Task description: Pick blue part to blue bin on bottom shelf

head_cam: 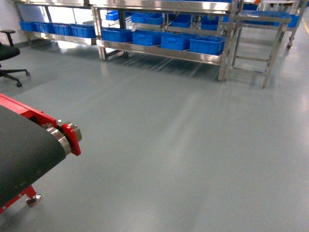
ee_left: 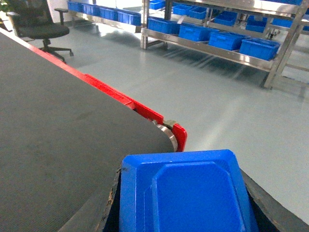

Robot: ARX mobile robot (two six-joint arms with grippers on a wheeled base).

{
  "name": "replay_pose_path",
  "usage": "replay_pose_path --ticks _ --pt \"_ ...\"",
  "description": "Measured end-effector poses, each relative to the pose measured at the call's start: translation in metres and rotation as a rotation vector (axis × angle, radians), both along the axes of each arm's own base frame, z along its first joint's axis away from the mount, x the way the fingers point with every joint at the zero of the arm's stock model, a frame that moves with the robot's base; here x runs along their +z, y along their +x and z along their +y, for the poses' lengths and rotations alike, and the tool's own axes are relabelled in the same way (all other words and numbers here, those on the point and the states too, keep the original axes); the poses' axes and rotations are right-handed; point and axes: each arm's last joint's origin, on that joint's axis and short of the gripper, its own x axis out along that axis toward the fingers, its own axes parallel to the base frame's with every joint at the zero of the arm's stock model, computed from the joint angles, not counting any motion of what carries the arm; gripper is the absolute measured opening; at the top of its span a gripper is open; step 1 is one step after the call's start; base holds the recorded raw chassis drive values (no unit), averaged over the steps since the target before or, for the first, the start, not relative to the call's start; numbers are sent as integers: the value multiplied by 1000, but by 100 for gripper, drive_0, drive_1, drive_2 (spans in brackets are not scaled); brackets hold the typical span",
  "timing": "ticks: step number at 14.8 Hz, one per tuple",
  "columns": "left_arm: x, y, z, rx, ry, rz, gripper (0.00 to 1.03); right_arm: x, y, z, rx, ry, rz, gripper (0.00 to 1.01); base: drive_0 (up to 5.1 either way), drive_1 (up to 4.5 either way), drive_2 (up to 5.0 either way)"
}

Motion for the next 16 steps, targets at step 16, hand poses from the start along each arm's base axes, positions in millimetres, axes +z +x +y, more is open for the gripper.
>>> replay_pose_path --ticks 16 --pt "0 0 0 0 0 0 44 0 0 0 0 0 0 98 -156 -156 -156"
